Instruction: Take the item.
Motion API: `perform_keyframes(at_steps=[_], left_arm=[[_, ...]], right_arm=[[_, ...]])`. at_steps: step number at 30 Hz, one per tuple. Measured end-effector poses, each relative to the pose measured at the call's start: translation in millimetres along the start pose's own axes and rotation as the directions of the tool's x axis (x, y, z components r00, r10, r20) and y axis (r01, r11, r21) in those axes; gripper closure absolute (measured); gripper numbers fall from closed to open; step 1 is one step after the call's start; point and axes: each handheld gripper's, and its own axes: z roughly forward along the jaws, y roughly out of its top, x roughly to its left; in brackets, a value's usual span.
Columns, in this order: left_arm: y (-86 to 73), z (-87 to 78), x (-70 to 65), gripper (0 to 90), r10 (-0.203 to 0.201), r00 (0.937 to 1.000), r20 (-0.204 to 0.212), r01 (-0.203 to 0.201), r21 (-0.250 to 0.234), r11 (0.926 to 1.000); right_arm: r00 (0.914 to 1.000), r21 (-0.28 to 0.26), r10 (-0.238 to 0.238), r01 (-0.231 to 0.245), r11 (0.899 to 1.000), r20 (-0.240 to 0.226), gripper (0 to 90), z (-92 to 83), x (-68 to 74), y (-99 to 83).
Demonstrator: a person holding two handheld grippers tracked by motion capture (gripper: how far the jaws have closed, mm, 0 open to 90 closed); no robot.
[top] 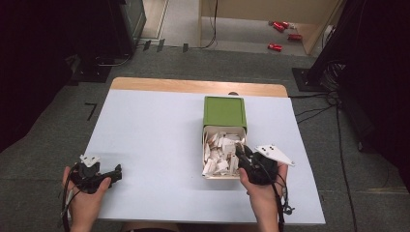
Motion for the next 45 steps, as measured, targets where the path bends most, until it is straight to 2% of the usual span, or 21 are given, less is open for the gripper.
perform_keyframes(at_steps=[4,9,16,26,36,45], left_arm=[[-0.1,0.0,-0.1,0.0,-0.001,1.0,0.0,0.001,-0.001,1.0],[-0.2,-0.1,-0.1,0.0,-0.001,1.0,0.0,0.001,-0.001,1.0],[-0.1,0.0,-0.1,0.0,0.0,1.0,-0.001,0.0,-0.001,1.0],[-0.2,0.0,-0.2,0.0,-0.001,1.0,-0.001,0.001,-0.002,1.0],[-0.3,0.0,-0.2,0.0,-0.002,1.0,0.0,0.002,-0.003,1.0],[-0.3,0.0,-0.3,0.0,-0.003,1.0,0.0,0.003,-0.004,1.0]], right_arm=[[0.9999,-0.01,0.006,-0.006,1.0,0.012,72.9,-5.7,-7.4,5.2],[0.9989,-0.031,0.023,-0.022,0.999,0.041,72.9,-17.9,-23.7,11.9],[0.9964,-0.041,0.047,-0.044,0.998,0.07,72.9,-26.3,-43.1,12.5],[0.9931,-0.03,0.058,-0.055,0.998,0.102,72.9,-28.2,-64.8,6.5],[0.9861,-0.01,0.092,-0.092,0.996,0.138,72.9,-27.7,-87.6,-5.8],[0.9783,0.022,0.108,-0.114,0.993,0.177,72.9,-17.7,-109.0,-21.3]])
